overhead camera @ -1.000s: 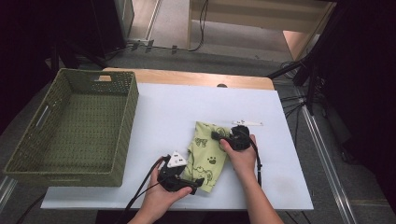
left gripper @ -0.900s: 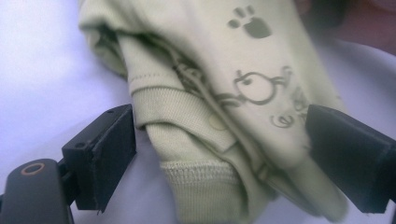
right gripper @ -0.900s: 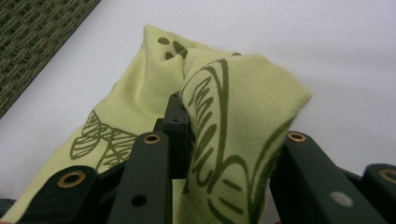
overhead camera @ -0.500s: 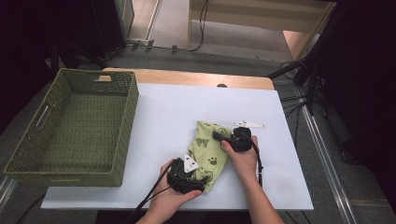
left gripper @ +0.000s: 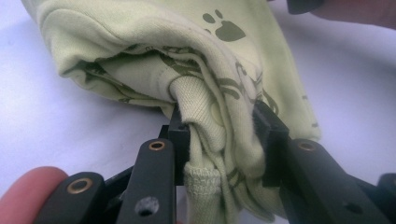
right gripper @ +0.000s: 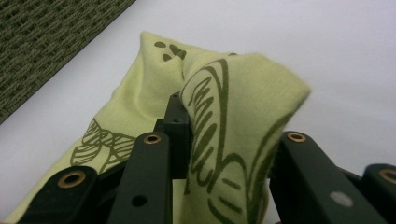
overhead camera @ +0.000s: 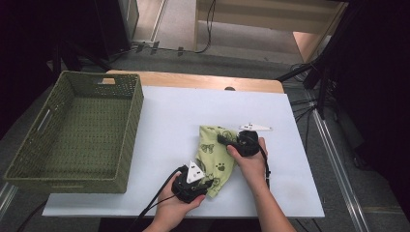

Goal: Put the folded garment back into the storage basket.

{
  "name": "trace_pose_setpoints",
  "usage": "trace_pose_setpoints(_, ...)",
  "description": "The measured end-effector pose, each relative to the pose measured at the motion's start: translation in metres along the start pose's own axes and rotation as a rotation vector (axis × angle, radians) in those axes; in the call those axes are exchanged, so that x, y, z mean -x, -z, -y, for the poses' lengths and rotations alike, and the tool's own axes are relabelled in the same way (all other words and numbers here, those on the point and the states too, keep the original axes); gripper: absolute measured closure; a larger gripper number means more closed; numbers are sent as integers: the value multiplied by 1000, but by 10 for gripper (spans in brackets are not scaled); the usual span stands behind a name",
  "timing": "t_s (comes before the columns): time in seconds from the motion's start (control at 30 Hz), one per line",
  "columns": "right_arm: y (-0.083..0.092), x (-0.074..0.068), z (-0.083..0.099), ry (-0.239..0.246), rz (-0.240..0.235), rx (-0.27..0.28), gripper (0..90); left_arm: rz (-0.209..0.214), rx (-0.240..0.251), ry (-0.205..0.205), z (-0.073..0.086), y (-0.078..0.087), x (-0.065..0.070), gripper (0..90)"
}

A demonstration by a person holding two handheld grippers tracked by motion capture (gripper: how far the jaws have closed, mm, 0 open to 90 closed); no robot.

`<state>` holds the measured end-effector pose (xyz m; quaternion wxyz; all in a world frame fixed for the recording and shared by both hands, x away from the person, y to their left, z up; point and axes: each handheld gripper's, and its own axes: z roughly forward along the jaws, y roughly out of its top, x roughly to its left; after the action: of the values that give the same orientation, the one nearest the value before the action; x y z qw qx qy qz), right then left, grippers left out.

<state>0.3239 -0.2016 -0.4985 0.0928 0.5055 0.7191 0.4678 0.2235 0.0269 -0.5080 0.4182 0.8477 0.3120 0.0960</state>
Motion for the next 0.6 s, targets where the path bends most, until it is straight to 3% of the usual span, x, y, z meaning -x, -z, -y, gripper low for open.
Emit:
trace_pose_setpoints(0.17,2,-4,-11,6,-14,32,664,-1,79,15,-6,16,-7,658)
trace_pose_setpoints(0.6,-5,-30,-48,89,-28,58,663,-56,164,16,-14,48,-24,658)
